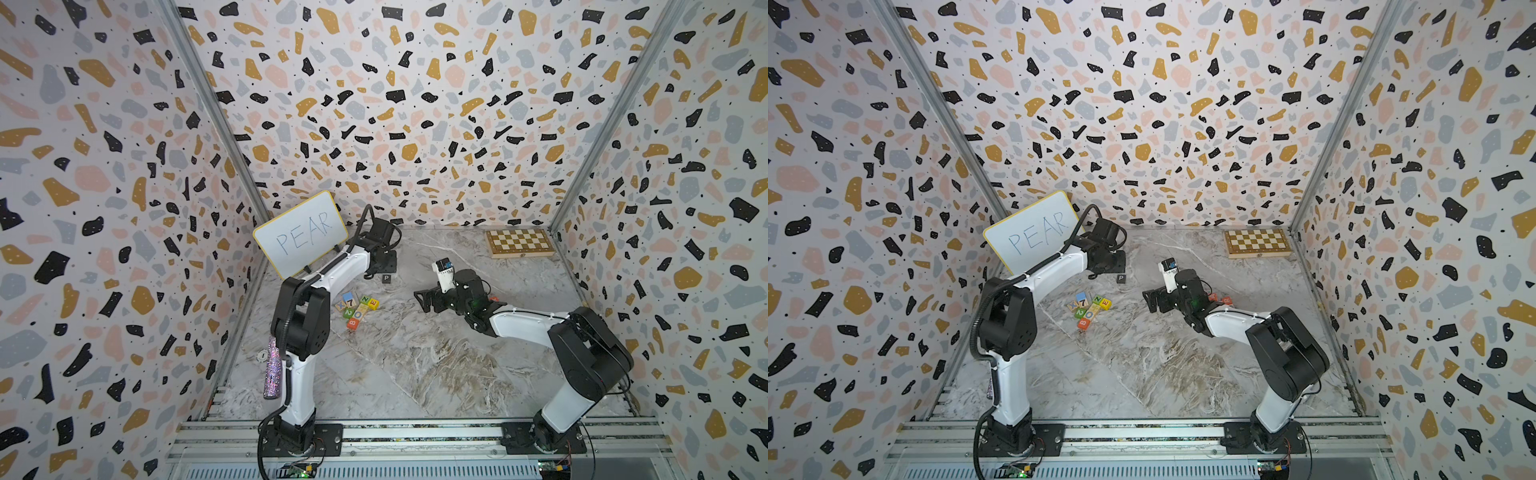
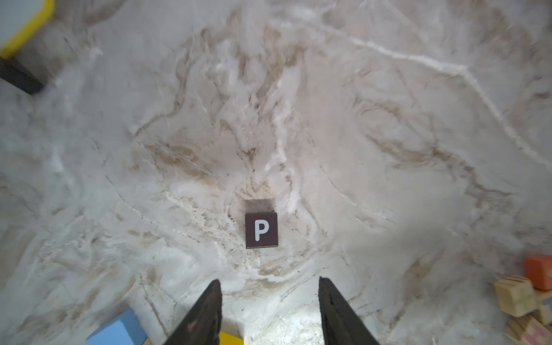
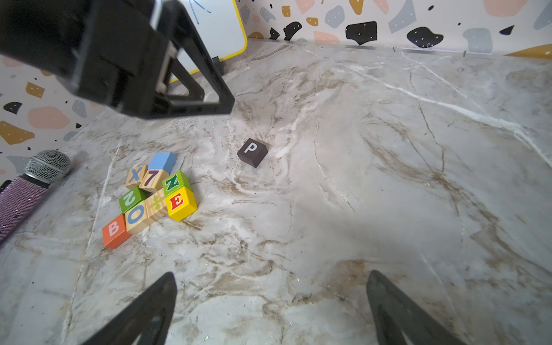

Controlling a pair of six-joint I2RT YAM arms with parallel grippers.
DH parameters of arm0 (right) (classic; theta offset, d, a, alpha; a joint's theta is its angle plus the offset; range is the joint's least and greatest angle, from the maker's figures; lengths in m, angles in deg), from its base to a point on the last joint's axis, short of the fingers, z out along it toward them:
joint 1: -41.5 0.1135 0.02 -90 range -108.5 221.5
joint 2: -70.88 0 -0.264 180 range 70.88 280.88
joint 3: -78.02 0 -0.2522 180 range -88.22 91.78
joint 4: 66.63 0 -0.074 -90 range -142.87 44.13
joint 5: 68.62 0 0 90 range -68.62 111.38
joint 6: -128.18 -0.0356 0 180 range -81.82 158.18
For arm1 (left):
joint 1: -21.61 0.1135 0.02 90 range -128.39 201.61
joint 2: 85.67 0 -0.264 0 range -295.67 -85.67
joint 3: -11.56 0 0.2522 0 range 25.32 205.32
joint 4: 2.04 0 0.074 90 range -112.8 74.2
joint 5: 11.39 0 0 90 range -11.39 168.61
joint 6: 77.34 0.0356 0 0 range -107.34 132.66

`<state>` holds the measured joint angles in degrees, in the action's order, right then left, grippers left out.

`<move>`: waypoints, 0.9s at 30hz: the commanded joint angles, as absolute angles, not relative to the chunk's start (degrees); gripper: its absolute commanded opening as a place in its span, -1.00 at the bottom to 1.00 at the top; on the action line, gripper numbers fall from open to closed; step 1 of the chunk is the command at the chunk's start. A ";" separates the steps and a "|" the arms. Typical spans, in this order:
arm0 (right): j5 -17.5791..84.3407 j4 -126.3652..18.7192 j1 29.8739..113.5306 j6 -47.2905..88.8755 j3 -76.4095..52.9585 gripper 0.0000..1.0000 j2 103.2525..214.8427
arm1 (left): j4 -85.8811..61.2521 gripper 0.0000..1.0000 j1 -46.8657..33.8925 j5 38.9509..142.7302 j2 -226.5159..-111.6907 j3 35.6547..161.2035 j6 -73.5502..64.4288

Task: Spell the uppercase word “pear” with letter blocks
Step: Place the letter block at the center of the board, then pick up the letter block from the center of the board.

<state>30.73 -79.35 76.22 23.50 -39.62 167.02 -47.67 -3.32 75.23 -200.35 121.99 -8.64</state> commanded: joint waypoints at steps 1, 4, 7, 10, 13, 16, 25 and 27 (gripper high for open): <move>32.40 -80.40 76.06 23.84 -39.35 0.99 166.01 | -43.24 0.05 -3.64 75.33 -196.75 119.23 -6.27; 33.38 -80.37 76.22 23.35 -39.30 0.99 165.63 | -43.09 0.06 -3.63 75.66 -192.98 116.05 -5.45; 35.22 -78.31 76.42 22.43 -39.83 0.99 164.59 | -43.78 0.07 -3.65 76.89 -189.26 112.53 -4.84; 35.26 -77.51 78.20 23.51 -41.87 1.00 161.80 | -44.65 0.07 -3.66 78.87 -185.20 107.89 -3.73; 33.90 -76.31 81.24 26.13 -43.16 1.00 159.56 | -44.32 0.08 -3.62 80.99 -181.21 102.51 -2.15; 32.43 -77.31 83.73 28.01 -44.77 0.99 159.13 | -45.02 0.09 -3.62 82.63 -178.86 98.62 0.54; 32.68 -88.63 85.27 29.68 -50.92 0.99 159.41 | -47.29 0.12 -3.44 83.52 -182.83 94.50 7.59; 32.55 -89.28 85.18 29.26 -51.71 0.99 159.39 | -47.12 0.12 -3.47 83.97 -184.53 95.03 7.87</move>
